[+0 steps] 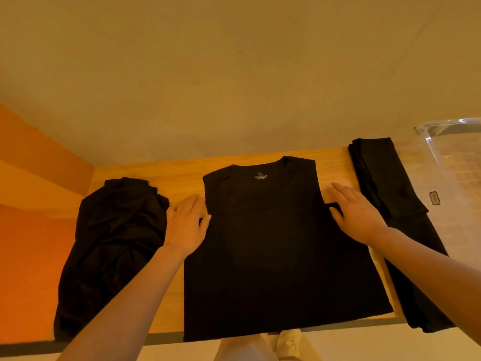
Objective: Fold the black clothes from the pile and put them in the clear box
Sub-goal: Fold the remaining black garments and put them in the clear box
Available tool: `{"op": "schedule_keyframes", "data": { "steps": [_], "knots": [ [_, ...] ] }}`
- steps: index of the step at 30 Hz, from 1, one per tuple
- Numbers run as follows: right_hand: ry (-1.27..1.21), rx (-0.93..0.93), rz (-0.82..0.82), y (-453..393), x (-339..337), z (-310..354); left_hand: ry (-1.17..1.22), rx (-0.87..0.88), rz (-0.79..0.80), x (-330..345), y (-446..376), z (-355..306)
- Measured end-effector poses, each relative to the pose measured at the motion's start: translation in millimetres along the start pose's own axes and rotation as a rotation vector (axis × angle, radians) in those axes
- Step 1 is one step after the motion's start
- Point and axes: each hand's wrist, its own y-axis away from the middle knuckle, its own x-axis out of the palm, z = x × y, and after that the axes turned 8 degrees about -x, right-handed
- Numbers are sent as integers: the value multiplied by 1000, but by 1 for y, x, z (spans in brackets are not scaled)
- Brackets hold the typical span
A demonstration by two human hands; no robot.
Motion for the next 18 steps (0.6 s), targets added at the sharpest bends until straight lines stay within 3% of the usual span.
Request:
{"op": "schedule_keyframes", "data": {
  "steps": [6,13,18],
  "knots": [
    [53,-43,105,-45,17,15,-89,120,195,16,-43,-32],
    [132,33,70,-77,12,6,-131,42,217,16,-82,-34],
    [-9,17,10,-64,0,-4,-44,10,167,11,-73,-23]
  ]
}}
